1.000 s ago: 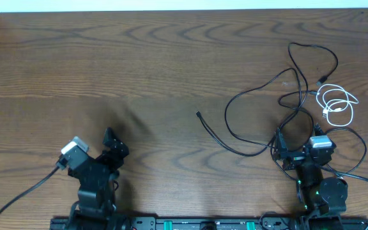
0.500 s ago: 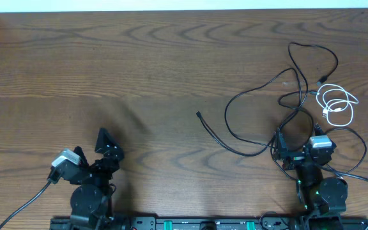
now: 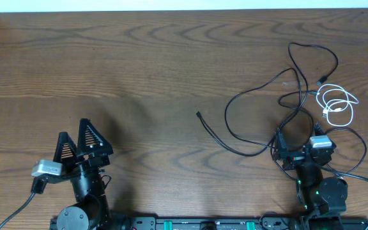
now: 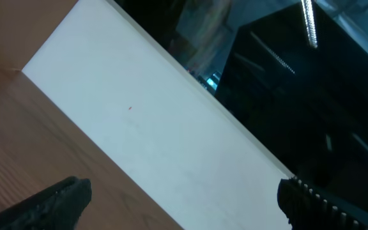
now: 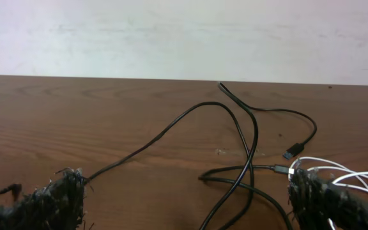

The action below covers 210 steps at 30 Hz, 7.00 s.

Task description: Untangle cables

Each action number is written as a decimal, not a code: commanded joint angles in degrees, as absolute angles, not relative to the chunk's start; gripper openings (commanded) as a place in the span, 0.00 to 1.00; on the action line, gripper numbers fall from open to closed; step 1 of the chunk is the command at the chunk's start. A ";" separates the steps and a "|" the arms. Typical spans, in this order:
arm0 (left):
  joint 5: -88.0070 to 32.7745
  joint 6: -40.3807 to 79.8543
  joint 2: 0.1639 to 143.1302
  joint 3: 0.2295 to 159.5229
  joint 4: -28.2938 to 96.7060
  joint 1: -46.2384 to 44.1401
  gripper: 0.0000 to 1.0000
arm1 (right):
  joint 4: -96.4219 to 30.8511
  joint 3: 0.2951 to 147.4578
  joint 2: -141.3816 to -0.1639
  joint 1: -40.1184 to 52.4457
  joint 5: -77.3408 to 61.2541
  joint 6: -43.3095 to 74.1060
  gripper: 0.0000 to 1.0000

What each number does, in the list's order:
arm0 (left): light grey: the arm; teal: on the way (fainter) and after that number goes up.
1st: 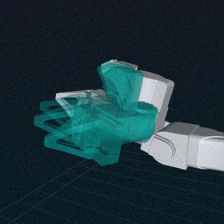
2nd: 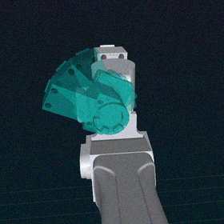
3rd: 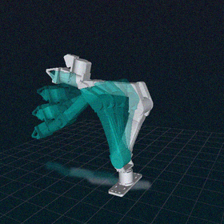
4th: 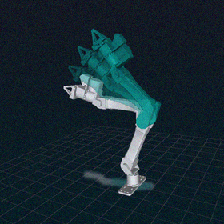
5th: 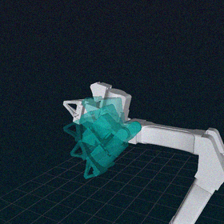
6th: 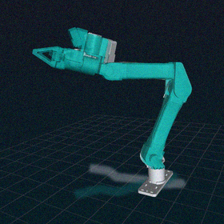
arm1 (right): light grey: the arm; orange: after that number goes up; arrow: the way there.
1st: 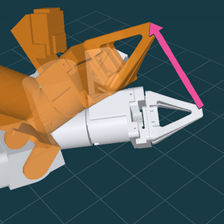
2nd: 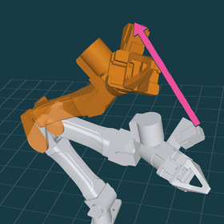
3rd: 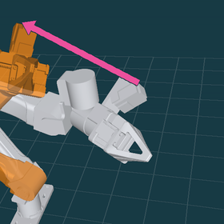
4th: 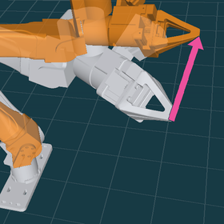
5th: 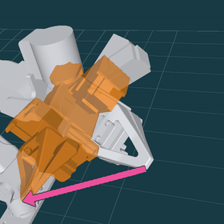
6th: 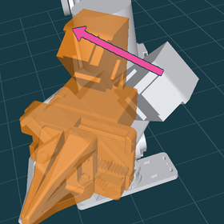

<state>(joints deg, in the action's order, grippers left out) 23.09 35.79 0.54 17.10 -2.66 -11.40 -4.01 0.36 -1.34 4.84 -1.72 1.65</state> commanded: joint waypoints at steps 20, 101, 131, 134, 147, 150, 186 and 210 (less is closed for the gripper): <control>24.05 35.24 0.05 0.36 -3.16 -11.27 0.98 | -4.27 0.34 -1.26 5.30 -1.67 0.78 0.99; 24.05 35.24 0.05 0.23 2.52 -11.27 0.98 | -4.27 0.34 -1.26 5.30 -1.67 0.78 0.99; 24.05 35.24 0.05 0.23 2.50 -11.27 0.98 | -4.27 0.36 -1.26 5.30 -1.67 0.78 0.99; 24.05 35.24 0.05 0.23 2.50 -11.27 0.98 | -4.27 0.36 -1.26 5.30 -1.67 0.78 0.99; 24.05 35.24 0.05 0.23 2.50 -11.27 0.98 | -4.27 0.34 -1.26 5.30 -1.67 0.78 0.99; 24.05 35.24 0.05 0.23 2.50 -11.27 0.98 | -4.27 0.34 -1.26 5.30 -1.67 0.75 0.99; 24.05 35.24 0.21 0.23 2.46 -11.27 0.98 | -4.27 0.36 -1.26 5.30 -1.67 0.75 0.99; 24.05 35.24 0.21 0.23 2.46 -11.27 0.98 | -4.27 0.34 -1.26 5.30 -1.67 0.75 0.99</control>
<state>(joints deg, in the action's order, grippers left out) 23.07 35.79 0.54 1.23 0.16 -11.40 -4.01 0.38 -1.34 4.84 -1.72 1.65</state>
